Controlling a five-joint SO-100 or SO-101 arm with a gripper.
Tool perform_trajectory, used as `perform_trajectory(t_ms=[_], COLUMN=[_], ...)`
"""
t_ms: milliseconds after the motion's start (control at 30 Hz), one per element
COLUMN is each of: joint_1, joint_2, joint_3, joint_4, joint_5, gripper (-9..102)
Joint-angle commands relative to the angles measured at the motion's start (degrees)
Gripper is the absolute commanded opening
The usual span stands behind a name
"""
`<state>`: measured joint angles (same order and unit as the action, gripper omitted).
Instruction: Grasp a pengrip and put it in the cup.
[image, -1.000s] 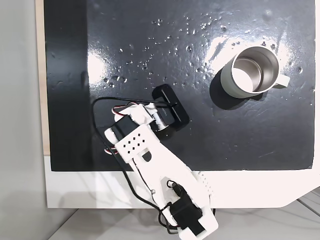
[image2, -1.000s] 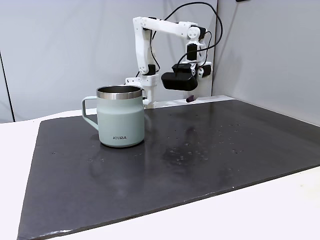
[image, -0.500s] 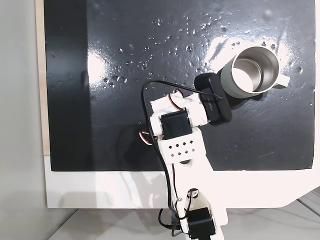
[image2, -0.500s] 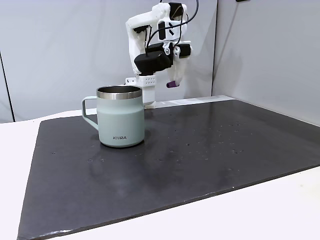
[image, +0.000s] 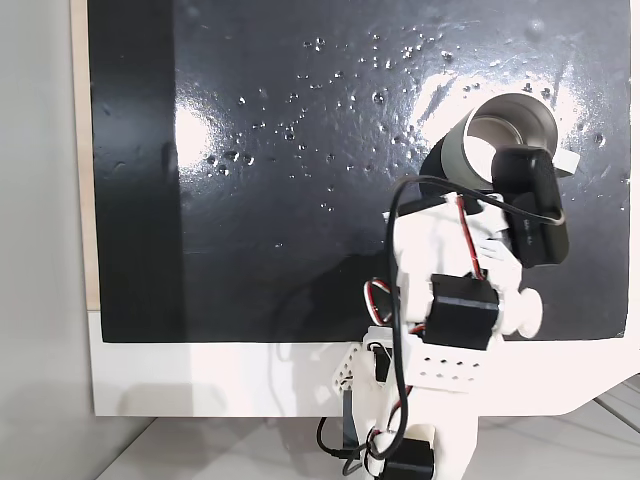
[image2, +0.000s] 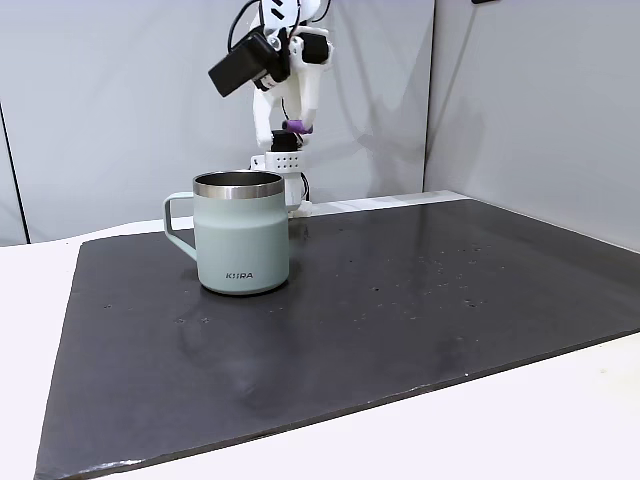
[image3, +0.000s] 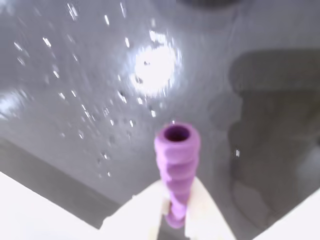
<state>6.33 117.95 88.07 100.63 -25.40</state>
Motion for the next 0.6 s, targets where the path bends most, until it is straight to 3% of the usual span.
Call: perform_trajectory(t_ms=[0,233,567], joint_1=[5.4,12.0,13.7], joint_2=[1.4,-2.9,-8.4], joint_3=[-3.5,-4.9,-9.2], joint_4=[-2.4,-9.8,-19.3], joint_5=[-4.7,-9.3,-9.5], gripper=[0,0,0])
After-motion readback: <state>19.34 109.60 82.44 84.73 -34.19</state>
